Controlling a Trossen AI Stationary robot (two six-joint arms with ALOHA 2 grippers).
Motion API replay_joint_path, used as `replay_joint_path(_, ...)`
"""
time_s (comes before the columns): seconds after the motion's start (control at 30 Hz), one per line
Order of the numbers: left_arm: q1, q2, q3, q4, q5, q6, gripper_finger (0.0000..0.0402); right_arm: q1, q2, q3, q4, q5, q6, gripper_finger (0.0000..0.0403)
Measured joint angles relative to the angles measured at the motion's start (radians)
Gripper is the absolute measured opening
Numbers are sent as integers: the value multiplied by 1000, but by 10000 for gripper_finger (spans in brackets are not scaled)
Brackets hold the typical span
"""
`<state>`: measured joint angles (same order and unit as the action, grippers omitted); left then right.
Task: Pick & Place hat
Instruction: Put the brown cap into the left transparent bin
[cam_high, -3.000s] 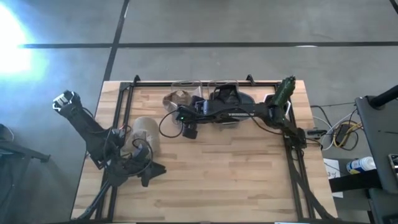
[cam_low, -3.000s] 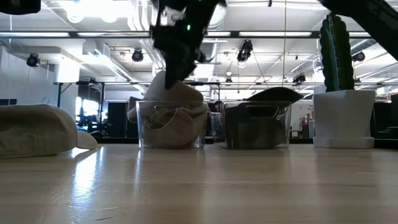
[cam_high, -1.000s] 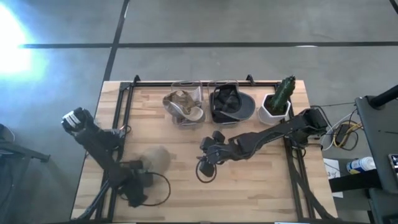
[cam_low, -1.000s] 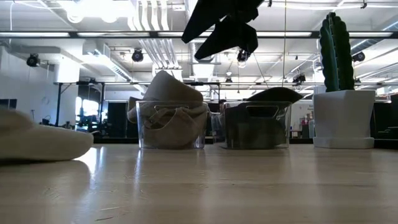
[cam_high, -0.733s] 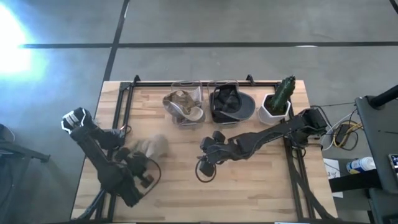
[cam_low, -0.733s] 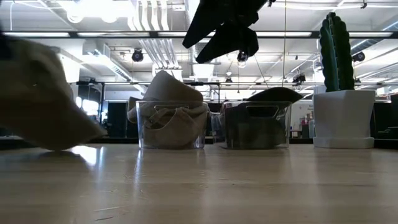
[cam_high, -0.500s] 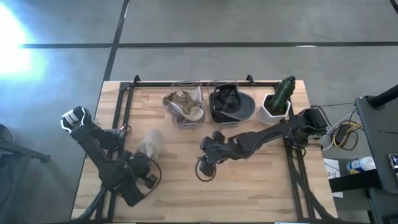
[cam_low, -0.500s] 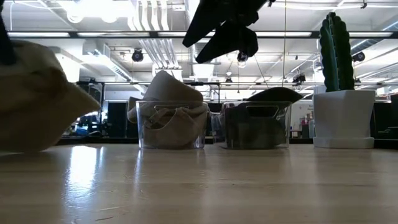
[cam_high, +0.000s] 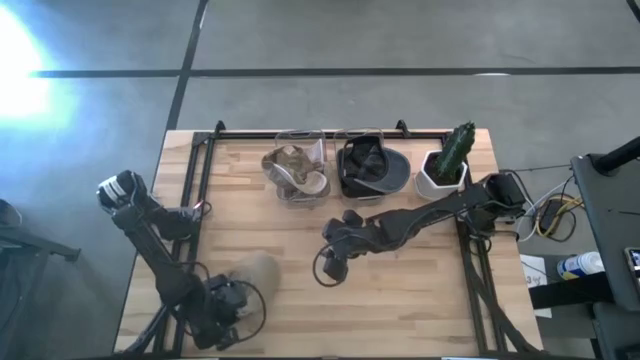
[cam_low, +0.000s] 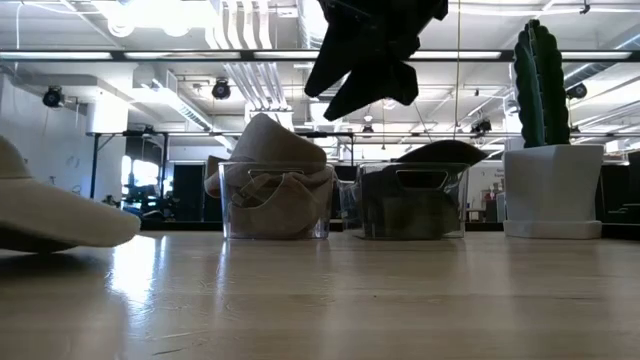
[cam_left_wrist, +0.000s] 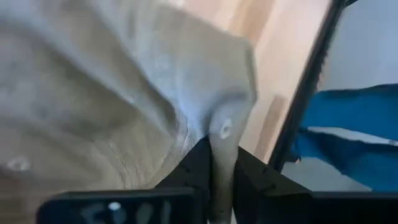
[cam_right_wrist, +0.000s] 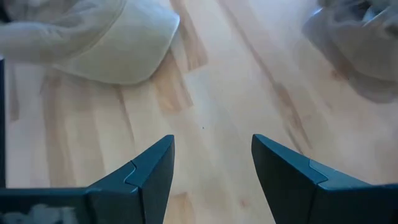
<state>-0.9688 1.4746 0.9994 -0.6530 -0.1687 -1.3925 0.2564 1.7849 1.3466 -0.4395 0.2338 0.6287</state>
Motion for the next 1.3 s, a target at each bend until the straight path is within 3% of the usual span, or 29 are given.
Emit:
replay_joint_path(0.27,0,2,6,-12,17,-35,142,-14,0,-28,5,-33,0,210)
replay_joint_path(0.37,-1,0,20,-12,76,-21,185,-13,0,-31,10,-33,0,210)
replay_joint_path(0.5,-7,-4,52,-93,61,-52,210,-17,0,-32,24,-71,19,210)
replay_joint_path(0.57,-8,-5,68,-208,-22,-128,210,-22,0,-37,65,-112,46,210)
replay_joint_path(0.67,-7,-5,64,-405,-169,-394,206,-28,0,-51,130,-129,86,210)
replay_joint_path(0.77,1,-6,22,-451,-246,-649,201,-37,4,-56,176,-124,144,210)
replay_joint_path(0.87,12,-5,-50,-367,-283,-807,197,-45,27,-55,198,-133,215,210)
replay_joint_path(1.0,48,-4,-185,-110,-300,-823,197,-51,92,-47,243,-229,299,210)
replay_joint_path(1.17,91,-4,-337,238,-345,-651,196,-51,187,-46,366,-288,368,210)
replay_joint_path(1.3,106,-4,-365,342,-395,-454,196,-55,235,-44,450,-295,414,210)
